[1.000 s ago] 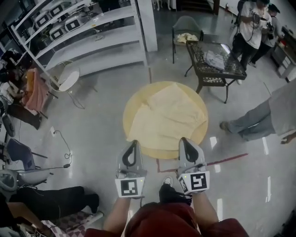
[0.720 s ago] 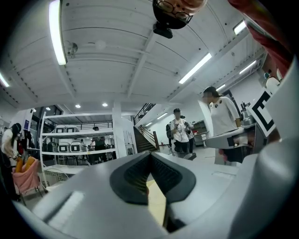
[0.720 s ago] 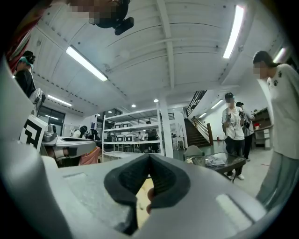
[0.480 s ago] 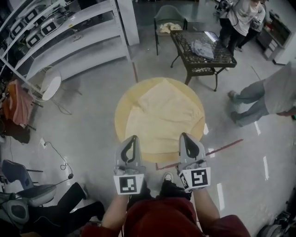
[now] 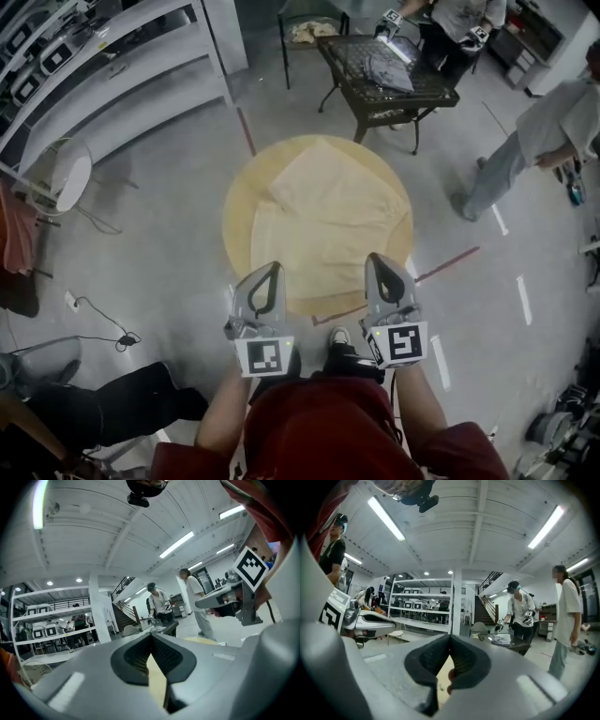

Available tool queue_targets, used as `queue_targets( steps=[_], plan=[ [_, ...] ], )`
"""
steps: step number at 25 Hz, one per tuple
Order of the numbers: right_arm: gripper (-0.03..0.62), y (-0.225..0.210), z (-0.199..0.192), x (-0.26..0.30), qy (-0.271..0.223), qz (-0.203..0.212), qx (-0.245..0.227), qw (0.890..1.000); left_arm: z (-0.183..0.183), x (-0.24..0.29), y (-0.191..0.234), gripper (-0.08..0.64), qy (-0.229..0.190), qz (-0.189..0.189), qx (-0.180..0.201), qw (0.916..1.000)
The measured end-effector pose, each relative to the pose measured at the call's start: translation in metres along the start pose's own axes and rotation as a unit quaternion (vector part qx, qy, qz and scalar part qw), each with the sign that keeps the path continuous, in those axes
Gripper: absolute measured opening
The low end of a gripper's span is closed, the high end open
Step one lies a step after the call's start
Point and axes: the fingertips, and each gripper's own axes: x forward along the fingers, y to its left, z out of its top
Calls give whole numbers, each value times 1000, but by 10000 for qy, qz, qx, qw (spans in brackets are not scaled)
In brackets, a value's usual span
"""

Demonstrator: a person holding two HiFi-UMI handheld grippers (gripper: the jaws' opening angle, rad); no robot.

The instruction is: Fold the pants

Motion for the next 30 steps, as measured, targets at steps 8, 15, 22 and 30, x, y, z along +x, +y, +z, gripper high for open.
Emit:
queue_targets(
  steps=[8, 15, 22, 30],
  plan=[
    [8, 35, -72, 12, 1222, 840, -1409, 9788, -92, 3, -30, 47, 1348, -879, 1005, 9818],
    [152, 41, -167, 2, 2437, 1828, -2468, 9199, -176, -10, -62, 160, 2403, -1933, 1668, 9365],
    [193, 16, -235, -21, 3404, 2404, -3359, 8447, -234, -24, -82, 208, 3377, -2851, 2273, 8678],
    [195, -22, -282, -35, 4113, 2515, -4059, 7764, -267, -27, -77, 216, 3752, -3040, 2639, 8350]
  ],
)
